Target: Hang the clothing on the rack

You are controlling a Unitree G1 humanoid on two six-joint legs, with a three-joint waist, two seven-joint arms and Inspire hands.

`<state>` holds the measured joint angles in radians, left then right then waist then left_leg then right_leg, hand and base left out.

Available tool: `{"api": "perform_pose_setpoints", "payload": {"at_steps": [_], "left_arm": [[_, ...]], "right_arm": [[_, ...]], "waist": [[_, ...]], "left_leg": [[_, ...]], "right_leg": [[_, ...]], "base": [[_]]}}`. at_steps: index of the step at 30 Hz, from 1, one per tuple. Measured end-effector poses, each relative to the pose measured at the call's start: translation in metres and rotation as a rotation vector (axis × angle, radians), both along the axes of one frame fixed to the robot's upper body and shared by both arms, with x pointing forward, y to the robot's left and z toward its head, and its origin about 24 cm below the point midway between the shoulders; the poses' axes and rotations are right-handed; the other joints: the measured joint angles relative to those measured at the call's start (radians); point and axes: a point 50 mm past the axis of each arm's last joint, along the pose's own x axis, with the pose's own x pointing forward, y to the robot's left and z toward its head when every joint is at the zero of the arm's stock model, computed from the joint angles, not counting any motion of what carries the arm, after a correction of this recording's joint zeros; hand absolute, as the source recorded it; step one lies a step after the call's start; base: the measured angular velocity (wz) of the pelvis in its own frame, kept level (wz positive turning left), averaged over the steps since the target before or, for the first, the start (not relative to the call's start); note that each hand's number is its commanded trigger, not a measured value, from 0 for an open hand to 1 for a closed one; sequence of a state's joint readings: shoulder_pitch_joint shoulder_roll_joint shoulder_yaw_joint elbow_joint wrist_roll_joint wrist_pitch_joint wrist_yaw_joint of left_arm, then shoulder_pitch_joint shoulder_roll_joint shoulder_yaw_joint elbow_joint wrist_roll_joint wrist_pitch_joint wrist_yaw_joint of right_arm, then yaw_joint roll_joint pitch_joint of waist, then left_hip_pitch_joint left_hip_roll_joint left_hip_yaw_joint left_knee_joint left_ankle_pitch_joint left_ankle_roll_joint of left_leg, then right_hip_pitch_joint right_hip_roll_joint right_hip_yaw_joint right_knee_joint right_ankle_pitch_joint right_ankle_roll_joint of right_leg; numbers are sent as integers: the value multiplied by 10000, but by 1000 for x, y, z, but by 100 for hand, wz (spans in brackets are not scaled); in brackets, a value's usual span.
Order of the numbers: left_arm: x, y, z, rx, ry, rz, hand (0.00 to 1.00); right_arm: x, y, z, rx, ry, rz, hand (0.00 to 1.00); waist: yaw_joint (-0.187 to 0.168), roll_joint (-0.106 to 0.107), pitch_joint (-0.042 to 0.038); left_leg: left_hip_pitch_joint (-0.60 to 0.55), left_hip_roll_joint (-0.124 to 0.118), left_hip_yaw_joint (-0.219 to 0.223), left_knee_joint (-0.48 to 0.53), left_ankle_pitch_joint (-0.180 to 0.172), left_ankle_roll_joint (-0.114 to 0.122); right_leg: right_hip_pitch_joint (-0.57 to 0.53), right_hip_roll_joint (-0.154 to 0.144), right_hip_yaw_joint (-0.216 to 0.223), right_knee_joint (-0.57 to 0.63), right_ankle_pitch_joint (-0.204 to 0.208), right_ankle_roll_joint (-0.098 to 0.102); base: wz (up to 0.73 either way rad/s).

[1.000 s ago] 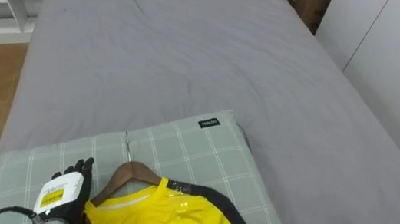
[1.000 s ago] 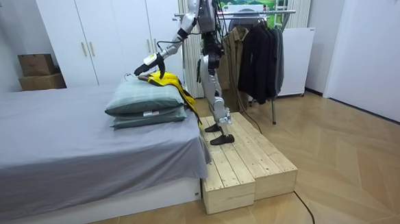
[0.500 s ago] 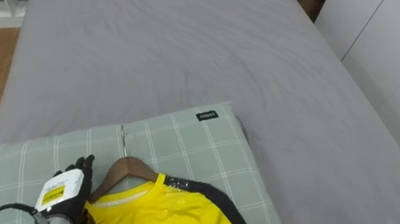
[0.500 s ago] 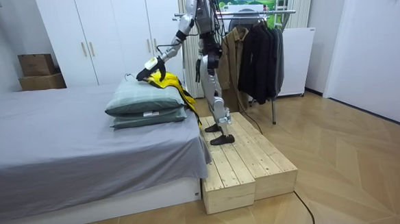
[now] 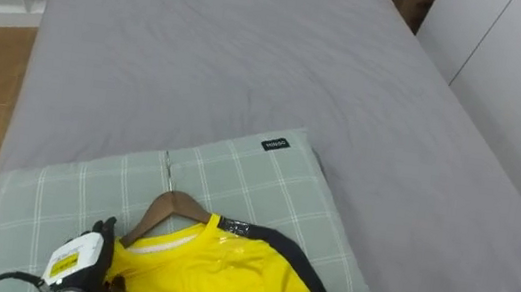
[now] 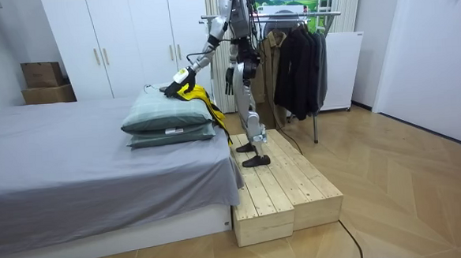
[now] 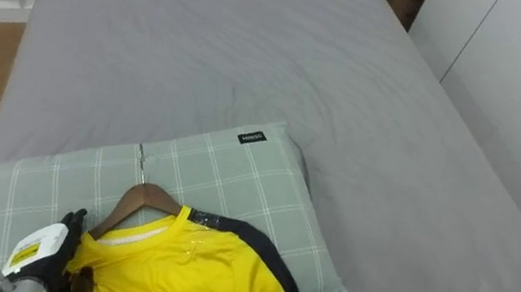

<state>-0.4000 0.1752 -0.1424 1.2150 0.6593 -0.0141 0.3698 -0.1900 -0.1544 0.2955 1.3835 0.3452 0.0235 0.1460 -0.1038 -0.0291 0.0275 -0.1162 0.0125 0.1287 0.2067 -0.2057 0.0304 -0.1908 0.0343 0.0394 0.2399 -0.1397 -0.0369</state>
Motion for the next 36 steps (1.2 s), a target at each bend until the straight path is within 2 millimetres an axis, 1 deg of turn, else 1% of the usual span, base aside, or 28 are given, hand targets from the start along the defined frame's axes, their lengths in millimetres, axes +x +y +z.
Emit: {"api": "perform_pose_setpoints", "payload": {"at_steps": [2, 8, 18, 36], "left_arm": [[-2, -1, -3, -31, 221, -56, 0], [-5, -4, -6, -216, 577, -89, 0], [-5, -5, -7, -263, 747, -126, 0], [-6, -5, -8, -201, 846, -160, 0]], "right_arm": [[0, 0, 0, -10, 27, 53, 0], [0, 3, -1, -6, 51, 227, 0], [1, 4, -1, -5, 60, 372, 0], [-2, 3, -1, 7, 172, 361, 0]], "waist": [[12, -43, -4], [38, -37, -6], [29, 126, -2], [31, 135, -6]], "left_leg": [[-1, -7, 7, -2, 7, 0], [54, -23, 59, -10, 10, 6], [26, -11, 68, -24, 11, 6], [33, -10, 80, -29, 12, 5]], "right_leg": [[-1, 2, -6, -3, 0, 0], [40, 1, 23, -9, 0, 0], [-6, -5, 39, -7, 1, 0], [-1, -1, 37, -5, 1, 0]], "base": [[0], [-1], [0], [0]]}}
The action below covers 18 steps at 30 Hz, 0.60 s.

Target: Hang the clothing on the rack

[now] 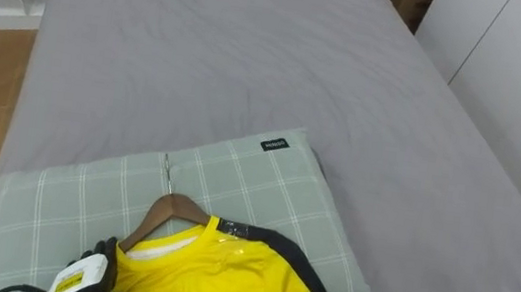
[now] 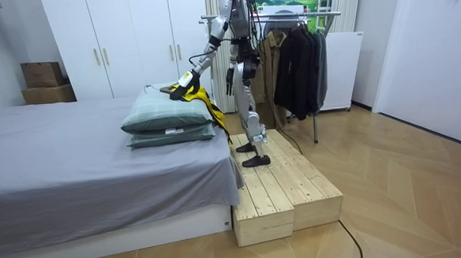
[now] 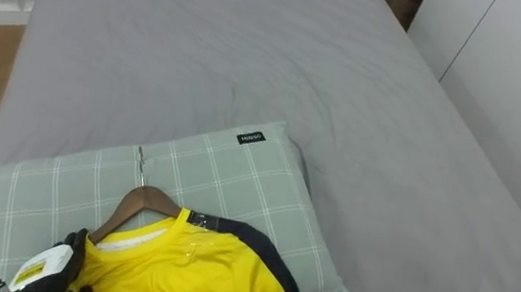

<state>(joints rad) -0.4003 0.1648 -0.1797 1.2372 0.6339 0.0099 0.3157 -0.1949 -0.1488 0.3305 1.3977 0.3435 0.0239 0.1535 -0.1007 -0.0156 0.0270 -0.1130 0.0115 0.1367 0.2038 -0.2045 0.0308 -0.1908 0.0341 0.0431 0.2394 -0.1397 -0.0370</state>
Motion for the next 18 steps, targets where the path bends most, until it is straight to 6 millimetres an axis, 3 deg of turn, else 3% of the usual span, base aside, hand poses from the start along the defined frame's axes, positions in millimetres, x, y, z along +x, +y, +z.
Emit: {"api": "perform_pose_setpoints", "payload": {"at_steps": [9, 11, 12, 13, 14, 15, 16, 18], "left_arm": [[0, 0, 0, 34, -28, 30, 0], [0, 0, 0, 47, -20, 43, 24], [0, 0, 0, 50, -16, 47, 52], [0, 0, 0, 50, -16, 47, 52], [0, 0, 0, 51, -18, 48, 71], [0, 0, 0, 68, -46, 58, 79], [0, 1, 1, 90, -85, 71, 100], [3, 3, 4, 231, -329, 133, 100]], "right_arm": [[0, 0, 0, 10, -7, 24, 0], [1, 0, 0, 9, -8, 25, 0], [1, 0, 0, 8, -8, 24, 0], [1, 0, 0, 9, -8, 24, 0], [1, 0, 0, 9, -8, 25, 0], [0, 0, 0, 8, -8, 24, 0], [0, 0, 0, 8, -7, 23, 0], [0, 0, 0, 7, -7, 24, 0]], "waist": [[4, 7, -1], [4, 21, -5], [1, 36, -5], [1, 42, -4], [0, 54, -2], [0, 63, -3], [0, 69, -5], [-1, 101, -13]], "left_leg": [[-4, -5, 9, -8, 1, 1], [-5, -4, 9, -8, 1, 1], [-5, -5, 9, -8, 2, 1], [-4, -5, 9, -8, 2, 1], [-4, -5, 9, -8, 2, 1], [-4, -4, 9, -8, 2, 0], [-4, -5, 9, -8, 2, 1], [-3, -6, 8, -9, 2, 1]], "right_leg": [[-18, 3, 37, 1, 0, 0], [-18, 3, 37, 1, 0, 0], [-18, 3, 37, 1, 0, 0], [-19, 3, 37, 1, 0, 0], [-19, 2, 37, 1, 0, 0], [-19, 2, 38, 1, 0, 0], [-19, 1, 38, 1, 0, -1], [-19, 0, 37, 2, 0, 0]], "base": [[0], [0], [0], [0], [0], [0], [0], [0]]}}
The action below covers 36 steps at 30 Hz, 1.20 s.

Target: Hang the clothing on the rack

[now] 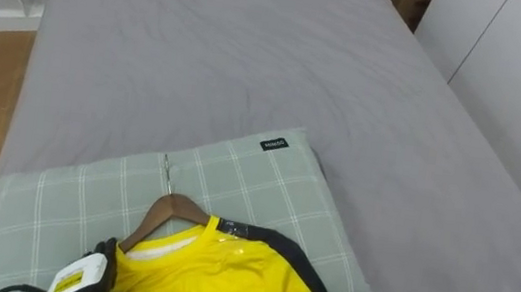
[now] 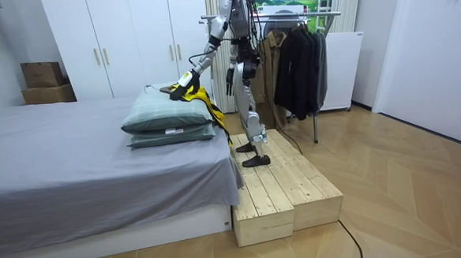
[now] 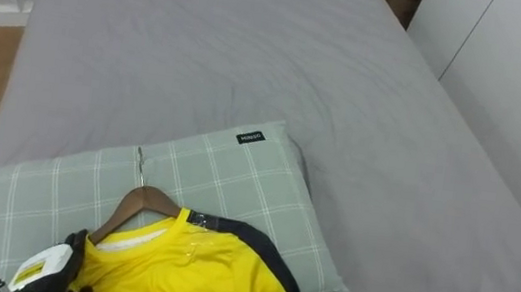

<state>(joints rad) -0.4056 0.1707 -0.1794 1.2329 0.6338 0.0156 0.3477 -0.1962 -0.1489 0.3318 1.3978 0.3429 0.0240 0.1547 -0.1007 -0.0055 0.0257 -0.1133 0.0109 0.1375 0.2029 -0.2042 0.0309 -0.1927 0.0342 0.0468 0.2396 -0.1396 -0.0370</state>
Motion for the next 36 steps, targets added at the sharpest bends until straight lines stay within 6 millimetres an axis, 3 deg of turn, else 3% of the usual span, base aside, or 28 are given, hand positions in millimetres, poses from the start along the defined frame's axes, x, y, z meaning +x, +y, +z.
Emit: {"api": "perform_pose_setpoints", "payload": {"at_steps": [6, 36], "left_arm": [[7, 5, 7, 235, -354, 61, 100], [1, 3, 1, 56, -131, 177, 100]], "right_arm": [[-1, 0, 0, 1, 19, 18, 0], [-2, 0, 0, -12, 59, -8, 0]], "waist": [[-5, 20, -2], [9, -10, 19]], "left_leg": [[40, -16, -14, -52, 22, 9], [240, -16, 0, -163, 22, 9]], "right_leg": [[17, 0, 14, 4, 0, 0], [178, 6, -7, -51, 0, 0]], "base": [[0], [0]]}}
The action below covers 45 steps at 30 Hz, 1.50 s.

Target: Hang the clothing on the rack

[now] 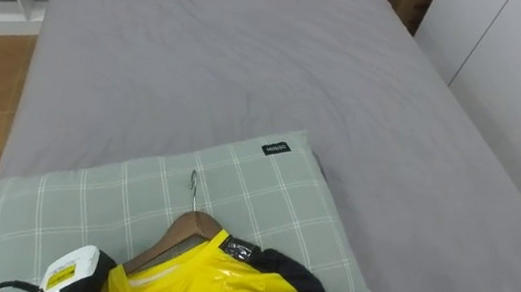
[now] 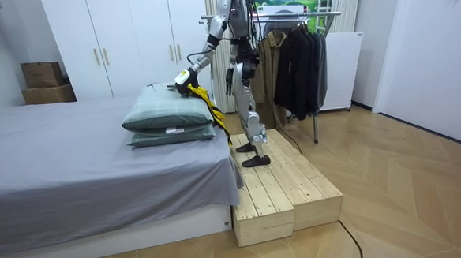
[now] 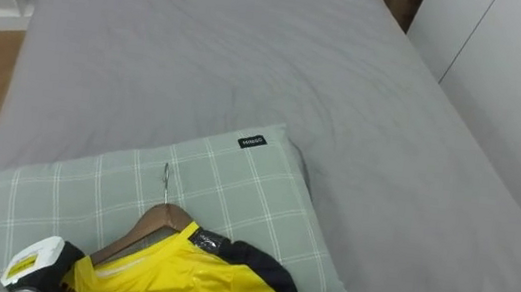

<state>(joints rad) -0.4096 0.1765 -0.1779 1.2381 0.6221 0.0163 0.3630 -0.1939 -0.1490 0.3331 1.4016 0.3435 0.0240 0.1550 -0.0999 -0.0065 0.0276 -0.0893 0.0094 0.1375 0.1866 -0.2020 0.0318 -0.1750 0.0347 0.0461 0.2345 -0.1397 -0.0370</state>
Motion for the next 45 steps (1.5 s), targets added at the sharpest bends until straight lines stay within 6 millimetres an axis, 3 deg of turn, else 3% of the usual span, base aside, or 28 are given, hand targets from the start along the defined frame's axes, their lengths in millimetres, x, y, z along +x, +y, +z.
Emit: {"api": "perform_pose_setpoints", "payload": {"at_steps": [21, 31, 36, 43, 45], "left_arm": [[1, 0, 3, -10, -554, -44, 100], [4, -3, 9, 72, -1146, -273, 100], [-6, -5, 8, 5, -1693, -237, 100], [-5, -9, 19, 439, -2819, -700, 100], [-4, -9, 21, 440, -3029, -733, 100]], "right_arm": [[2, -1, 1, -47, -135, 114, 0], [-5, -10, 1, -102, -222, -544, 0], [-22, -12, -3, -96, 120, -758, 0], [-34, -15, -6, -60, 224, -1297, 0], [-35, -16, -6, -59, 198, -1427, 0]], "waist": [[0, 21, -9], [-70, 187, -110], [-87, 252, -145], [-12, 303, -183], [0, 357, -229]], "left_leg": [[128, -2, -66, 1, 0, 0], [418, -41, -455, 36, 1, -2], [707, -52, -580, 82, 1, -3], [1082, -57, -616, 82, 0, -3], [1190, -68, -612, 7, 0, -2]], "right_leg": [[226, -9, -88, -141, 4, 2], [745, -134, -496, -331, 6, 0], [1203, -153, -671, -494, 6, 0], [1558, -149, -633, -497, 2, 4], [1636, -144, -587, -538, -20, 29]], "base": [[1], [11], [10], [-1], [-6]]}}
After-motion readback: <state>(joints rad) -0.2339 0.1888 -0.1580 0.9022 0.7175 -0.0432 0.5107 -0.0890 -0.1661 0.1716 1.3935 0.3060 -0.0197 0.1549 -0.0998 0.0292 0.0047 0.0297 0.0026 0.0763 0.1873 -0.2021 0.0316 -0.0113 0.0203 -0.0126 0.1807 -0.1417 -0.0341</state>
